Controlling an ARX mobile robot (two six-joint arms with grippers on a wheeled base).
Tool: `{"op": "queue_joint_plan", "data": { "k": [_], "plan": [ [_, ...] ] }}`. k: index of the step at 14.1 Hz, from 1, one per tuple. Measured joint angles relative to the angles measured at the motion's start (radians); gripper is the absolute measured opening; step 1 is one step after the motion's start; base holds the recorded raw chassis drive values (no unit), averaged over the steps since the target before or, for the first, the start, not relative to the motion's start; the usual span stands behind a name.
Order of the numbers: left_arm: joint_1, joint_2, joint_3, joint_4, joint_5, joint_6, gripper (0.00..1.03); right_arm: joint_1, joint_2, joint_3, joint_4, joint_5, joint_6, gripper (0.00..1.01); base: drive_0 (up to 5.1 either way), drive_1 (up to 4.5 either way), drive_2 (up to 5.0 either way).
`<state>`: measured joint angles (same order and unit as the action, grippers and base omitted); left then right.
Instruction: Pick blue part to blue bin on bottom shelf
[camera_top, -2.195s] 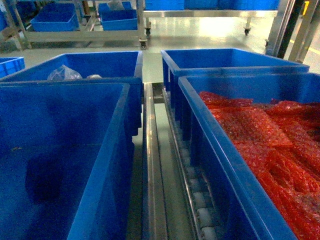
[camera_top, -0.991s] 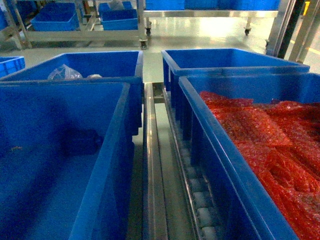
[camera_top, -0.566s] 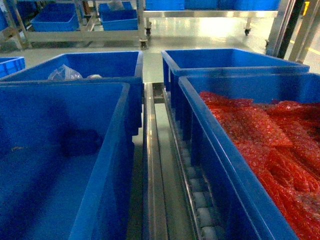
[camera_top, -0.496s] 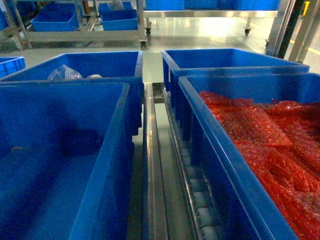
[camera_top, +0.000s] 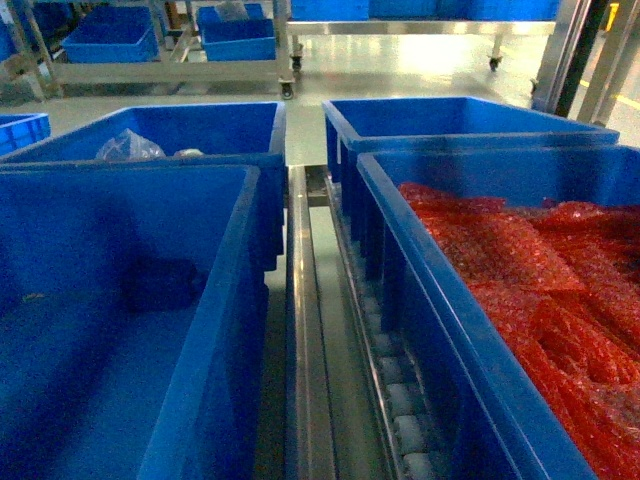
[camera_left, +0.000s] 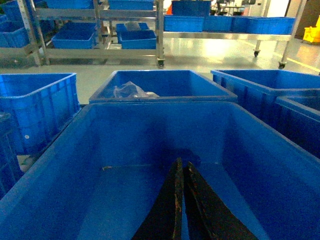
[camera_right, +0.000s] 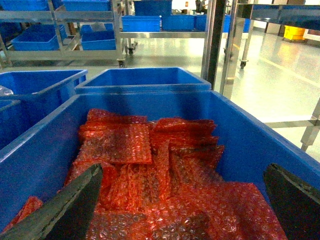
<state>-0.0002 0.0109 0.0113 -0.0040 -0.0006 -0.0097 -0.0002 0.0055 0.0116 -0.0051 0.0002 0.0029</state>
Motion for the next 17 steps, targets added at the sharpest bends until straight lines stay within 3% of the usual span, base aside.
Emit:
{"op": "queue_joint_plan", "data": {
  "k": [1, 2, 4, 8, 17],
  "plan": [
    [0.0, 0.0, 0.0, 0.0, 0.0, 0.0, 0.02, 0.0, 0.0, 0.0, 0.0, 0.0, 0.0, 0.98, 0.0, 0.0, 0.0],
    [0.0, 0.0, 0.0, 0.0, 0.0, 0.0, 0.13, 0.0, 0.0, 0.0, 0.0, 0.0, 0.0, 0.98, 0.0, 0.0, 0.0],
    [0.0, 0.0, 0.0, 0.0, 0.0, 0.0, 0.49, 0.0, 0.0, 0.0, 0.0, 0.0, 0.0, 0.98, 0.0, 0.0, 0.0],
    [0.0, 0.0, 0.0, 0.0, 0.0, 0.001, 1.0, 0.0, 0.0, 0.0, 0.0, 0.0, 0.0, 0.98, 0.0, 0.0, 0.0],
    [0.0, 0.0, 0.0, 0.0, 0.0, 0.0, 0.98, 0.0, 0.0, 0.0, 0.0, 0.0, 0.0, 0.98, 0.0, 0.0, 0.0]
  ]
}}
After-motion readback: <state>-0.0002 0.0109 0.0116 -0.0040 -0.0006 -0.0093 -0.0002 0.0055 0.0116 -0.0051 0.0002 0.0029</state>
